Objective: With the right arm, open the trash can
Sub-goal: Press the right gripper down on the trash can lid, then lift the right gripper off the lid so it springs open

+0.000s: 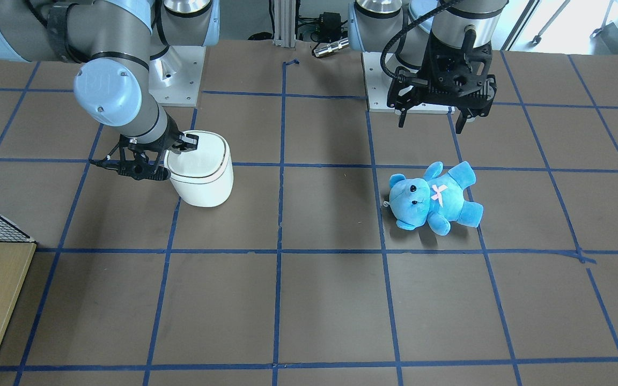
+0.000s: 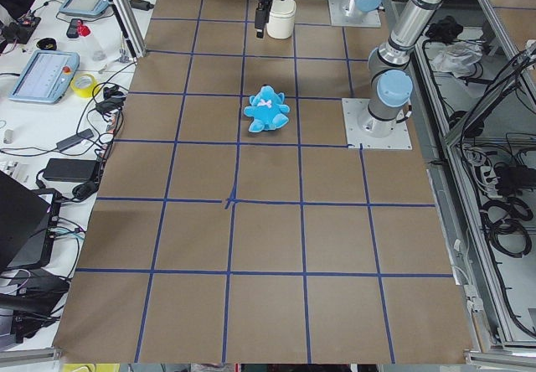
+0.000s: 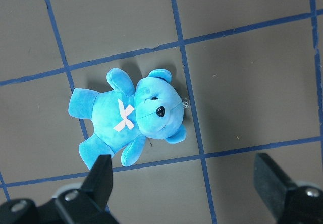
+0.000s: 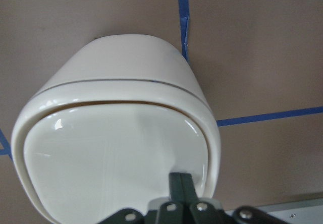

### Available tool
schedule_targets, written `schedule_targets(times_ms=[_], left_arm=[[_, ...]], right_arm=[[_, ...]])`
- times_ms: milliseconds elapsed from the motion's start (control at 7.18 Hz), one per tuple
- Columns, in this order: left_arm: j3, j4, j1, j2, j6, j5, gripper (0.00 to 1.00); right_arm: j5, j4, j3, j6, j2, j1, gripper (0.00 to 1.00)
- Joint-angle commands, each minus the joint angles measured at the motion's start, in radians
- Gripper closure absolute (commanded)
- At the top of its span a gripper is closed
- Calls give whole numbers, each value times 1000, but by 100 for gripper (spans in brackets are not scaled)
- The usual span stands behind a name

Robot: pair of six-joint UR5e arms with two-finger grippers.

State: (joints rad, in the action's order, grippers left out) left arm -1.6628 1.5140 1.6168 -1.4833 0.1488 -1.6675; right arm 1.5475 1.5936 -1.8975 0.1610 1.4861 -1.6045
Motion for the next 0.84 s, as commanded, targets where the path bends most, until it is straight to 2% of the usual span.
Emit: schedule_targets(times_ms=[0, 278, 418, 557, 696], left_arm=[[0, 0, 0, 0, 0, 0, 0], [0, 0, 0, 0, 0, 0, 0], [0, 0, 0, 0, 0, 0, 0], [0, 0, 0, 0, 0, 0, 0], [0, 0, 0, 0, 0, 0, 0]], right_arm=[[0, 0, 0, 0, -6, 0, 100], [0, -4, 26, 5, 8, 0, 100], [-4, -7, 64, 5, 20, 0, 87], [-23, -14, 119, 6, 29, 3, 57], [-18, -20, 183, 8, 48, 3, 17]])
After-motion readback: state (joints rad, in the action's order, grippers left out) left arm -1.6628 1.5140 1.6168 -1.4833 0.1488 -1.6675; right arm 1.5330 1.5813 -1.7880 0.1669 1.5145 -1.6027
